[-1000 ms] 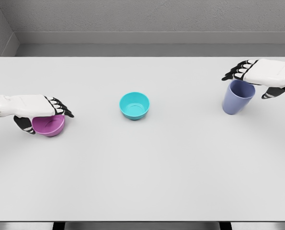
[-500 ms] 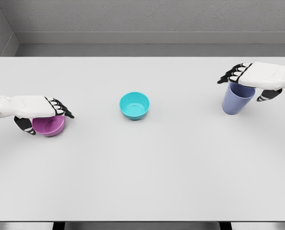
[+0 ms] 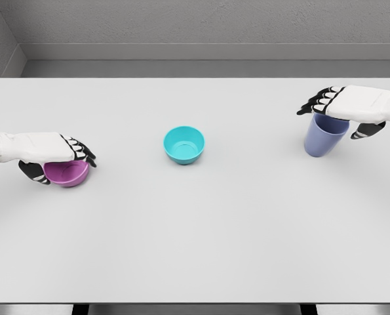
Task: Stacking bowl and cup with both arms
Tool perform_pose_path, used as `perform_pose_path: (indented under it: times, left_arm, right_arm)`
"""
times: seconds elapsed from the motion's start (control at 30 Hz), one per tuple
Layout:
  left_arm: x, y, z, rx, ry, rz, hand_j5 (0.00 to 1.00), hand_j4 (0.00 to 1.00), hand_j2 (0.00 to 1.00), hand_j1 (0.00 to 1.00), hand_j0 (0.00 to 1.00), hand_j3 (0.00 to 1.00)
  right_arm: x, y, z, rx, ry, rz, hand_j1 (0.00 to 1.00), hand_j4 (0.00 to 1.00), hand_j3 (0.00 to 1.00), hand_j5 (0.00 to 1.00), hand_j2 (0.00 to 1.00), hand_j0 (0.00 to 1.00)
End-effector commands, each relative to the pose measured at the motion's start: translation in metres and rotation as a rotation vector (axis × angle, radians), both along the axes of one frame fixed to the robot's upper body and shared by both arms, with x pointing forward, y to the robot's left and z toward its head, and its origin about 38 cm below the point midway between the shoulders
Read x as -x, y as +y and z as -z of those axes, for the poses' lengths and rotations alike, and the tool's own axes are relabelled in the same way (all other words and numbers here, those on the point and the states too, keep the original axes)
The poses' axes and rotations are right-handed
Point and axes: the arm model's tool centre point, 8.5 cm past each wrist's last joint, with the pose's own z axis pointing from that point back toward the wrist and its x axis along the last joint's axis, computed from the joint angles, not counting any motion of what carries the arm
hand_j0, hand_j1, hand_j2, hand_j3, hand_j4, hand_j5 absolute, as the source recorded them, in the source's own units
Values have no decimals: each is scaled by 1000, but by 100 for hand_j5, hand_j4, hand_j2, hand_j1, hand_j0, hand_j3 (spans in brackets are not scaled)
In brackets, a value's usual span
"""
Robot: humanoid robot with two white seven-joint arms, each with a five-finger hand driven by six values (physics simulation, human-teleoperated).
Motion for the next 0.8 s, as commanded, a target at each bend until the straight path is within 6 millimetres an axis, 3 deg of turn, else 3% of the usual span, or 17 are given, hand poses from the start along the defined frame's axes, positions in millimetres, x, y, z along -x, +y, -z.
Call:
perform_pose_path:
  times: [0.0, 0.27, 0.37, 0.5, 0.63, 0.77]
  left_arm:
    - [0, 0, -1, 4, 0, -4, 70, 70, 70, 70, 70, 70]
    - [-1, 0, -4, 5, -7, -1, 63, 63, 63, 63, 63, 63]
    - [-6, -5, -16, 13, -34, 9, 62, 62, 62, 62, 62, 62]
    - [-26, -40, -42, 63, -107, 68, 62, 62, 62, 62, 62, 62]
    - [-43, -89, -70, 129, -178, 156, 62, 62, 62, 62, 62, 62]
    - [-49, -128, -75, 179, -193, 219, 62, 62, 62, 62, 62, 62]
  right_arm:
    - [0, -1, -1, -4, 0, 3, 100, 100, 100, 100, 100, 100]
    - [0, -1, -1, -4, 0, 3, 100, 100, 100, 100, 100, 100]
    - [0, -1, -1, -4, -1, 4, 100, 100, 100, 100, 100, 100]
    - [0, -1, -1, -4, -1, 4, 100, 100, 100, 100, 100, 100]
    - [0, -1, -1, -4, -1, 4, 100, 100, 100, 100, 100, 100]
    - [0, -1, -1, -4, -1, 4, 100, 100, 100, 100, 100, 100]
